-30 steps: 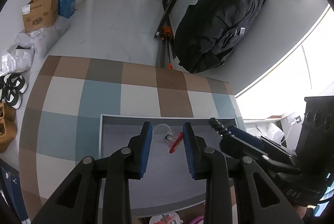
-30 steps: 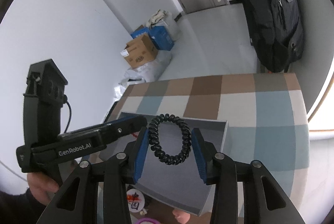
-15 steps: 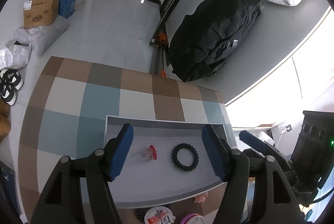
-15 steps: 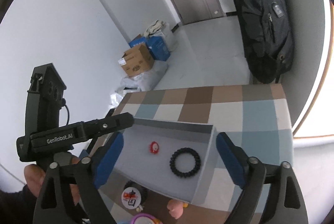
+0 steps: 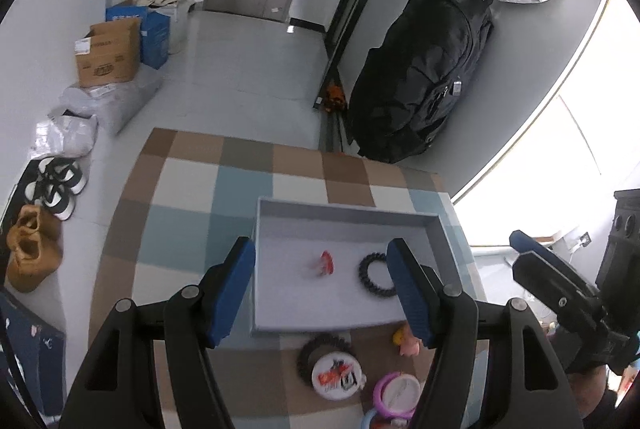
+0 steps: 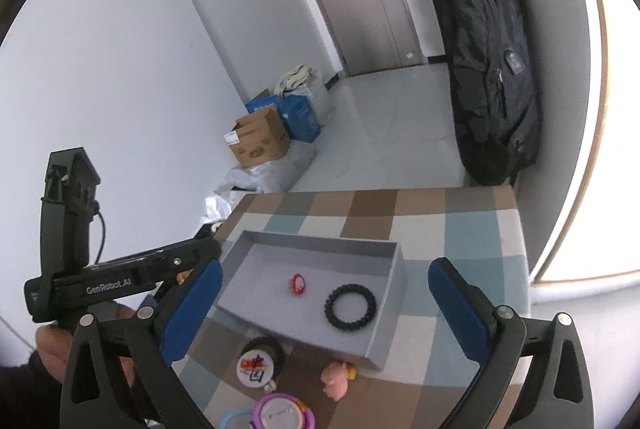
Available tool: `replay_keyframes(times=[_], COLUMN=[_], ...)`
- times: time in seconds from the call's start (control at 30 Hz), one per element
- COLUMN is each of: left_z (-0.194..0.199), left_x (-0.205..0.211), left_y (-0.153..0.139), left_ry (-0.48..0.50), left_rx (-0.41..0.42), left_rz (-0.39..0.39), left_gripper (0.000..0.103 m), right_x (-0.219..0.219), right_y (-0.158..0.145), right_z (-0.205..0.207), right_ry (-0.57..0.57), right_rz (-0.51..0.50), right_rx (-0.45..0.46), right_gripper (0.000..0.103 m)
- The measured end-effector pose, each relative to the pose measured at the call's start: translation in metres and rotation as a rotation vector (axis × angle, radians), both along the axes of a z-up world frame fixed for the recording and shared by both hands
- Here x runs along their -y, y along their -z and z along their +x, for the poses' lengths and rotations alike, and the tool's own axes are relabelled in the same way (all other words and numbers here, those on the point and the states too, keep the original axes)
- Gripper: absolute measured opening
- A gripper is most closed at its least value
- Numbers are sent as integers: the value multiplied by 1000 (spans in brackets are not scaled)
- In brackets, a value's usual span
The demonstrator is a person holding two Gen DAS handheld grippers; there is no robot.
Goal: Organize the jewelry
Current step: 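Open both grippers over the box and withdraw them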
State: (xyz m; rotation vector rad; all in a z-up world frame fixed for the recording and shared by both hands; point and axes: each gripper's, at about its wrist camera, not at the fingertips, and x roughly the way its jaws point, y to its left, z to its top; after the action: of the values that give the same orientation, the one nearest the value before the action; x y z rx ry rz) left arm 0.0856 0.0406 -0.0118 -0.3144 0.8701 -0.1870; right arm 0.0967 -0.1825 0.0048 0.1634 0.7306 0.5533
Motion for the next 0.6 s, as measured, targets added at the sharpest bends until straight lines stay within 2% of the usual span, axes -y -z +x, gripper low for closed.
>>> replay_keyframes(times=[0.1,0.37,0.6], left_z=[-10,-33,-46], left_x=[0,11,13], left_y=[-1,0,9], left_ry=[-8,-28,-23], left_rx=[9,21,-15], left_rz=[2,99,105], left_gripper=[64,65,67], right_x=[1,6,12], right_y=[0,2,9], right_z=[-8,-26,-38], right_ry=[6,6,7], right_rz=[-22,-45,-40], right_rx=[8,-17,-68], right_gripper=[103,103,103])
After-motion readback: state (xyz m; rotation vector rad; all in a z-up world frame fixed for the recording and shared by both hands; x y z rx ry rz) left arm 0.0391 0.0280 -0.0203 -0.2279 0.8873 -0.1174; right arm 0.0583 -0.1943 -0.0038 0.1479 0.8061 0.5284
